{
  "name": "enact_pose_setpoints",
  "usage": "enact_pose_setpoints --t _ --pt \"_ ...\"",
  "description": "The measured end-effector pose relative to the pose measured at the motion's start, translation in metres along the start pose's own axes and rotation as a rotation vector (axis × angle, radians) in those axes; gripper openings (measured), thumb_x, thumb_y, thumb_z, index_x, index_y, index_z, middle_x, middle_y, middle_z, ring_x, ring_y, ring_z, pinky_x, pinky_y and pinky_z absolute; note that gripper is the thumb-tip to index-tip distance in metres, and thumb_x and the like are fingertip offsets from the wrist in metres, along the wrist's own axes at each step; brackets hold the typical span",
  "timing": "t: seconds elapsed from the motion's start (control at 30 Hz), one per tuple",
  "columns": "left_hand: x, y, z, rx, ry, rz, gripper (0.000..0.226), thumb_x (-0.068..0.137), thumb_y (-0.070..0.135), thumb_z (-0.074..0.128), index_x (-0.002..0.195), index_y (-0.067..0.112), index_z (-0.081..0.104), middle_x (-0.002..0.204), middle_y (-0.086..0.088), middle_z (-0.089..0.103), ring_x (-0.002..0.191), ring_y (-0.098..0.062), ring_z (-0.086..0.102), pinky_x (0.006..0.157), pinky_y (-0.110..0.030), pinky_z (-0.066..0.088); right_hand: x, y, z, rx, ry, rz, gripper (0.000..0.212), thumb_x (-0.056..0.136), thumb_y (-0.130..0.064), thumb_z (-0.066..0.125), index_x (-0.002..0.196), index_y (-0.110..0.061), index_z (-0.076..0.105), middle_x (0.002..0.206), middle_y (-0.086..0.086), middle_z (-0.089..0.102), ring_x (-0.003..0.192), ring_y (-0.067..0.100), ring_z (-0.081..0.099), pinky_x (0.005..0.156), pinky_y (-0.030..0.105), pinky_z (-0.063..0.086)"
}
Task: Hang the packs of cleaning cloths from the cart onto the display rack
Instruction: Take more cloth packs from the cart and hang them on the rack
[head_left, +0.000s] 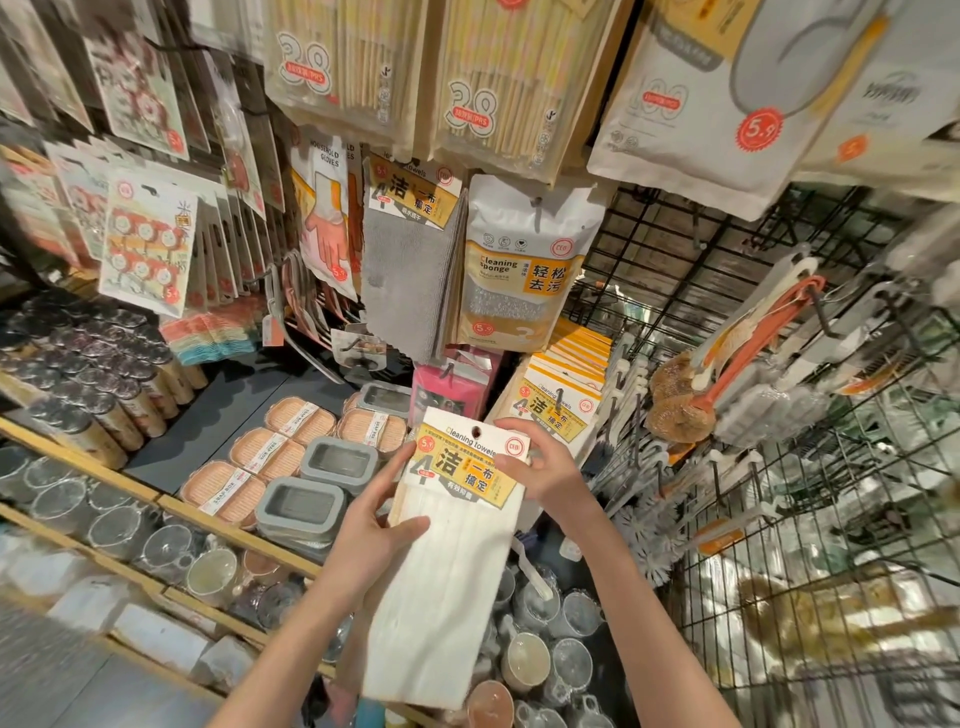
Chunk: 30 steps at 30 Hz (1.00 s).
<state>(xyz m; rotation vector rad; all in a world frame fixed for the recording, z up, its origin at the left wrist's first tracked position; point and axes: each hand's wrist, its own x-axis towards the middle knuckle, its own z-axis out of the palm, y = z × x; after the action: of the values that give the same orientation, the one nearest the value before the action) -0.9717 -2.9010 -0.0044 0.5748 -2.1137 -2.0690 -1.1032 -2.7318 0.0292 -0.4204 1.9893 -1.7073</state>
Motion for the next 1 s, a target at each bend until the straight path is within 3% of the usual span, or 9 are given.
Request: enact_pose_setpoints --t 0.1,0.17,0.3,0.43,0.57,0.67,1.0 --pt "0.002 0.001 0.006 -0.026 0.021 -0.011 0.07 0.083 -0.007 0.066 0.127 0.045 0.048 0.11 0.005 0.063 0.089 -0.005 0.063 0.064 -0.017 0.053 -0.001 0.004 -0.008 -0.017 0.109 -0.018 0.029 0.086 0.005 0.059 0.107 -0.014 0.062 0.106 -0.003 0.064 0.093 0.014 0.065 0.075 0.029 0.056" --pt "0.004 0.0 0.007 -0.031 0.028 -0.015 0.059 0.085 -0.007 0.064 0.124 0.036 0.054 0.108 -0.002 0.063 0.083 -0.001 0.064 0.064 -0.014 0.052 0.0 0.007 -0.017 0.012 0.195 0.0 0.03 0.085 0.008 0.057 0.103 -0.016 0.063 0.11 -0.001 0.063 0.096 0.018 0.064 0.082 0.035 0.055" --pt "0.009 -0.004 0.002 -0.053 0.037 -0.03 0.044 0.087 -0.005 0.063 0.112 0.032 0.062 0.108 -0.006 0.066 0.092 -0.023 0.066 0.075 -0.025 0.056 0.003 0.015 -0.037 -0.01 0.286 0.06 0.032 0.085 0.006 0.057 0.103 -0.02 0.064 0.113 -0.001 0.063 0.101 0.018 0.064 0.085 0.035 0.055" --pt "0.011 -0.007 0.001 -0.057 0.031 -0.035 0.037 0.088 -0.003 0.062 0.111 0.025 0.064 0.109 -0.002 0.066 0.094 -0.037 0.064 0.075 -0.028 0.057 0.006 0.022 -0.051 -0.028 0.37 0.029 0.031 0.084 0.006 0.056 0.104 -0.017 0.063 0.108 0.006 0.066 0.089 0.015 0.066 0.071 0.024 0.055" --pt "0.012 -0.009 0.002 -0.047 0.033 -0.038 0.03 0.089 -0.003 0.06 0.106 0.021 0.065 0.104 -0.004 0.066 0.08 -0.028 0.061 0.063 -0.021 0.053 0.022 0.029 -0.067 -0.111 0.446 0.017 0.032 0.082 0.005 0.058 0.1 -0.021 0.063 0.12 0.013 0.062 0.104 0.028 0.062 0.086 0.043 0.053" --pt "0.013 -0.012 0.001 -0.044 0.03 -0.047 0.026 0.09 -0.001 0.06 0.103 0.02 0.066 0.097 -0.004 0.067 0.078 -0.023 0.058 0.062 -0.024 0.049 0.034 0.037 -0.072 -0.132 0.474 0.02 0.034 0.082 0.005 0.06 0.096 -0.026 0.064 0.124 0.012 0.059 0.11 0.03 0.058 0.092 0.049 0.05" --pt "0.021 -0.016 -0.002 -0.04 0.047 -0.073 0.021 0.091 0.0 0.059 0.104 0.016 0.066 0.089 -0.001 0.067 0.068 -0.006 0.063 0.067 -0.026 0.048 0.061 0.044 -0.082 -0.277 0.485 0.01 0.028 0.082 0.006 0.061 0.107 -0.006 0.065 0.111 0.005 0.06 0.096 0.018 0.058 0.073 0.019 0.051"
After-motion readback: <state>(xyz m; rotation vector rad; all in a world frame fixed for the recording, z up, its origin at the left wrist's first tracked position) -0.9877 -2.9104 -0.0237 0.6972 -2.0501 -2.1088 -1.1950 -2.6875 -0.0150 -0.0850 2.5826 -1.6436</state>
